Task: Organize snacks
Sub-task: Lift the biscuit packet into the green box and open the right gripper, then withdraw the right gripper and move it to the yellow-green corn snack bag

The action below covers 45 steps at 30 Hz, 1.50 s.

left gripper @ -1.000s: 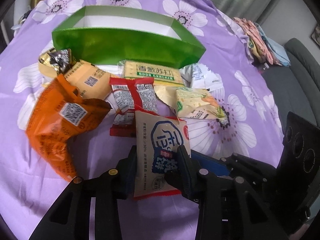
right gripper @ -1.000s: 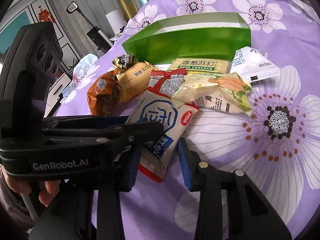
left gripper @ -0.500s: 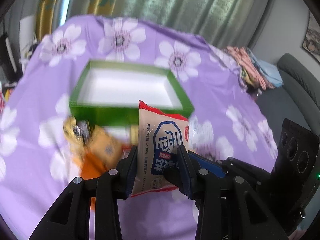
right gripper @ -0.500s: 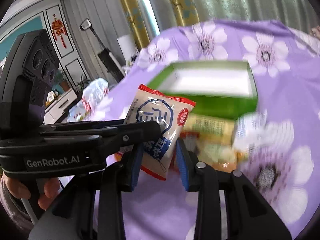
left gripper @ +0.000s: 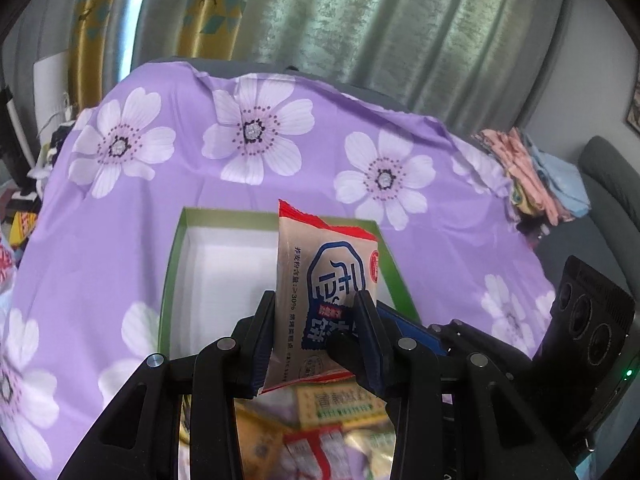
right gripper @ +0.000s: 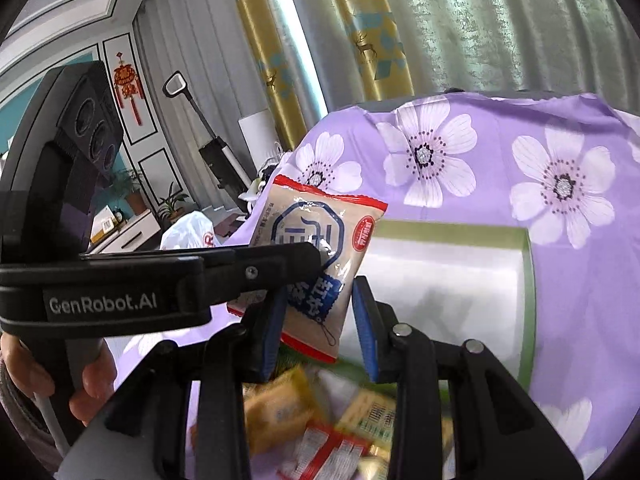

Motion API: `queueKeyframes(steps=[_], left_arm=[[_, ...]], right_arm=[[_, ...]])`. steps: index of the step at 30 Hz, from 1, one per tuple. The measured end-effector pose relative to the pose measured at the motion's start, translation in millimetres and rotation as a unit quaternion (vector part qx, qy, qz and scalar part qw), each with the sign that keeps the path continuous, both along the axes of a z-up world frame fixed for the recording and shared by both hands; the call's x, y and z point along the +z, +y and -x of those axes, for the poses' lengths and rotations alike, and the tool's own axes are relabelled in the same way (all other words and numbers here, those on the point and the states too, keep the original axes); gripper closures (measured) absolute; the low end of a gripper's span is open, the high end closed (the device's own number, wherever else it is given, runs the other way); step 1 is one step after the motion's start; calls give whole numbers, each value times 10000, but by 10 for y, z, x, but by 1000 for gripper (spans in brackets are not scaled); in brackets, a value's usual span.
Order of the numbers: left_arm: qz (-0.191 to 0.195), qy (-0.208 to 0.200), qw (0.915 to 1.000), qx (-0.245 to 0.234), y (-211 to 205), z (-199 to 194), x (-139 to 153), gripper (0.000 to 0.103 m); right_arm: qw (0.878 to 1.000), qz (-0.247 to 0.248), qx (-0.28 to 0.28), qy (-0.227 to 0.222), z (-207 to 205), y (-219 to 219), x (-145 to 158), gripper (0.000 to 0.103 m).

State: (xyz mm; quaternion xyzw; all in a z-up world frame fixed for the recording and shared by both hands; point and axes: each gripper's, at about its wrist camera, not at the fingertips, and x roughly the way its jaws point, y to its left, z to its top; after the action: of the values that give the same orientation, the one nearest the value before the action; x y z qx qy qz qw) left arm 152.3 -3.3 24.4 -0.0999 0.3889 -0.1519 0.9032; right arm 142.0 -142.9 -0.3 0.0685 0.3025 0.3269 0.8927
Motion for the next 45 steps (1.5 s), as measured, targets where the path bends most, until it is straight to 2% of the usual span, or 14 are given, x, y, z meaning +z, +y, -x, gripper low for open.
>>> queueKeyframes(steps=[8,11,13,14,15,19,22,24,29,34,41,45], left_arm=[[54,465,9989,17,-70,-497,-345,64],[-45,598,9982,91,-129,-609,-490,62],[-126,667,9975,178,-139,-642,-551,45],[-179,721,9970,236,-134,-648,-583,28],[-234,700,9968,305,-118,-627,-594,21],[-149,620,9966,518,18,-521,-520,16],[-205,528,9963,653,110,-397,-431,15],[-187,438,9966,670,174,-251,-360,15],[-282,246,9971,658,186,77,-219,15],[-179,175,9983,528,123,444,-149,15],[-127,230,9992,286,-12,916,-210,15],[-325,228,9990,214,-102,1143,-321,15]], right_arm=[[9991,247,-111,339,-497,11,-248,67],[9975,396,-181,563,-622,16,-373,66],[9958,599,-297,620,-660,37,-430,61],[9952,703,-327,590,-659,47,-443,58],[9947,776,-371,566,-661,38,-453,52],[9934,933,-485,469,-598,-34,-386,46],[9927,989,-597,350,-439,-167,-291,41],[9924,955,-703,317,-299,-293,-223,34],[9893,953,-1051,338,63,-639,-68,31],[9873,922,-1236,389,428,-850,36,27],[9865,967,-1141,662,910,-941,-62,26],[9860,1049,-1001,818,1120,-923,-158,26]])
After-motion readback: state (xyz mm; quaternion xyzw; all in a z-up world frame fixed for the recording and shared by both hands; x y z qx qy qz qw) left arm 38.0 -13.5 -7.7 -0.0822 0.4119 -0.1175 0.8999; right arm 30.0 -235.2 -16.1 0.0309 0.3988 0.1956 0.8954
